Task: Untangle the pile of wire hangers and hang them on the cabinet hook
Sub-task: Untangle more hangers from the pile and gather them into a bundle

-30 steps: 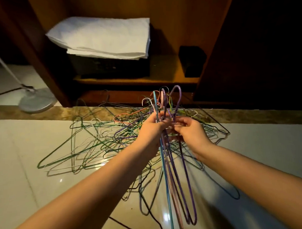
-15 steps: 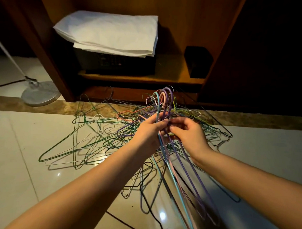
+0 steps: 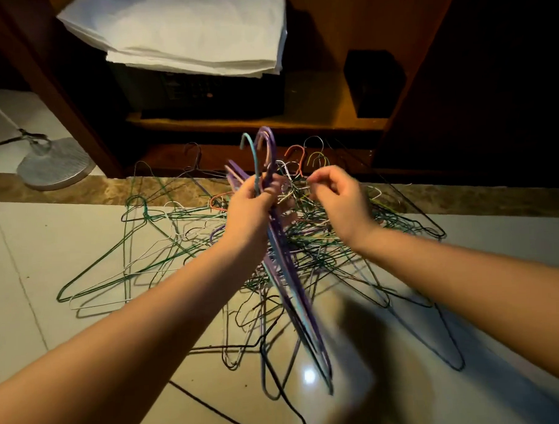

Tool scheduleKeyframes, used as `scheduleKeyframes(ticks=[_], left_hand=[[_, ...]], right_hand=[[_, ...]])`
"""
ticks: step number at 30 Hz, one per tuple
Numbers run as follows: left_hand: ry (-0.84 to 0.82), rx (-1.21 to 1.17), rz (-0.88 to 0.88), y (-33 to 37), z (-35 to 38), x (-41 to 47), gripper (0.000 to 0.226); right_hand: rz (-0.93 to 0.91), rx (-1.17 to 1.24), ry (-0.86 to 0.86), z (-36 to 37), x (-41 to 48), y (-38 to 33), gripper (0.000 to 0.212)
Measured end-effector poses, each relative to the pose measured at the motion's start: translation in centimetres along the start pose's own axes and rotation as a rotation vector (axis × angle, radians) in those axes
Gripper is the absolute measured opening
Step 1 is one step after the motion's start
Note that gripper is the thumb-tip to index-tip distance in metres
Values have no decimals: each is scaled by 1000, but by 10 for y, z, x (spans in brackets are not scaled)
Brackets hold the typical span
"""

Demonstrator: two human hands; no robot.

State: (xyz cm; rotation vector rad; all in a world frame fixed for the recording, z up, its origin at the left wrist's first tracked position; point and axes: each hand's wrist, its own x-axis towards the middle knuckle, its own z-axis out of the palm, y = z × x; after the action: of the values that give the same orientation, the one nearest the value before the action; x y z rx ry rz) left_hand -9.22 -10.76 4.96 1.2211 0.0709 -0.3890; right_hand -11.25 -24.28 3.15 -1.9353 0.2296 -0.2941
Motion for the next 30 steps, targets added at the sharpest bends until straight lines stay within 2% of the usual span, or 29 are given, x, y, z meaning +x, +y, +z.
scheduleKeyframes(ticks=[2,7,11,13,19,25,30], left_hand=[[31,69,31,-8,-3,11,17],[195,285,92,-27,-16,43,20],[209,425,90,-55,-15,69,23],[230,499,65,-75,-8,81,23],[225,625,-20,-124,12,107,17],[227,669,-62,-137,11,125,23],[240,749,-79,-147,5,134,21]], right_hand=[[94,-150,25,-14,30,39,25],[462,-431,97,-77,67,138,19],[609,-599,134,-117,76,191,28],[612,-656,127,-125,84,208,29],[483,-711,-140,-119,103,226,30],[429,-629,-125,-119,109,234,21],[299,-542,-13,-124,102,236,16]])
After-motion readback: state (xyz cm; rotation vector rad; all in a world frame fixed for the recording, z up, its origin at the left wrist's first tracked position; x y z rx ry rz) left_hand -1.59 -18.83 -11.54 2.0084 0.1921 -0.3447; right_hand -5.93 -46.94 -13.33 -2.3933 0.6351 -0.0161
